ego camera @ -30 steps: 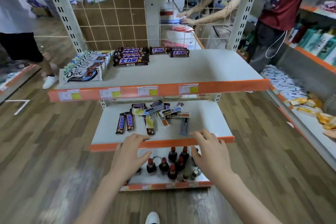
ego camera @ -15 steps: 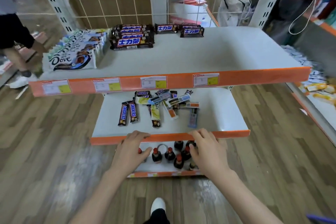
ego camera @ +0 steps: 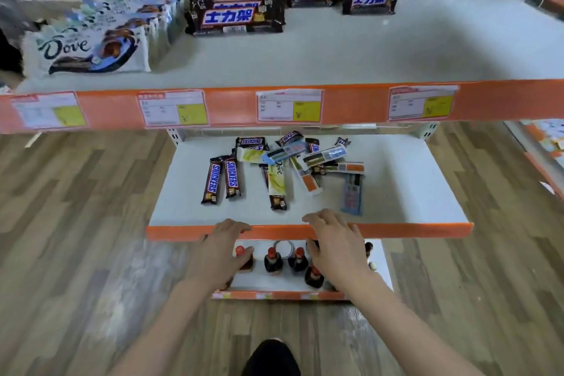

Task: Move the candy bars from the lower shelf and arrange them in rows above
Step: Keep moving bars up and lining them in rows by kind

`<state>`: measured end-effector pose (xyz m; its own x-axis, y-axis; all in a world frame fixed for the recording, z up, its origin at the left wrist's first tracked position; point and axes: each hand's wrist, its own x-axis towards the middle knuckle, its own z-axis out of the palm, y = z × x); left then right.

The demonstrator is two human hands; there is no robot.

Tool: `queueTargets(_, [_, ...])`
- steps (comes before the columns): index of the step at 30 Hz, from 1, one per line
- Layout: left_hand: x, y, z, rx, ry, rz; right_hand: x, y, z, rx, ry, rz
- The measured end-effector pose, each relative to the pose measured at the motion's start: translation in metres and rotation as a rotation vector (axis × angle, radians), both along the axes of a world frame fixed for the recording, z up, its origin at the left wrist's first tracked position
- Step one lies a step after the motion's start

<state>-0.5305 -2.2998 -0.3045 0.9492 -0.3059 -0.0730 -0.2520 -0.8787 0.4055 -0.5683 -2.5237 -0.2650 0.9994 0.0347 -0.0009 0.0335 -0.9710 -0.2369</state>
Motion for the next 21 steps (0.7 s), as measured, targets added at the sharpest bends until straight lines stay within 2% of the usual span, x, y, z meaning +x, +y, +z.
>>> queueTargets(4, [0.026,0.004,-0.035,-0.034,-0.038,0.017,0.033,0.015,-0.039,-0.019,-0.010,0.021])
queueTargets(8, [0.053,0.008,-0.057,-0.007,-0.124,0.121,0.066,0.037,-0.059,-0.066,-0.016,0.058])
queueTargets(12, [0.082,0.017,-0.072,0.049,-0.211,0.277,0.101,0.071,-0.078,0.041,0.095,0.182])
queueTargets(15, [0.099,0.019,-0.081,0.087,-0.226,0.369,0.123,0.102,-0.090,0.073,0.106,0.234])
queueTargets(21, [0.114,0.019,-0.092,0.050,-0.241,0.428,0.155,0.131,-0.101,-0.043,0.108,0.224])
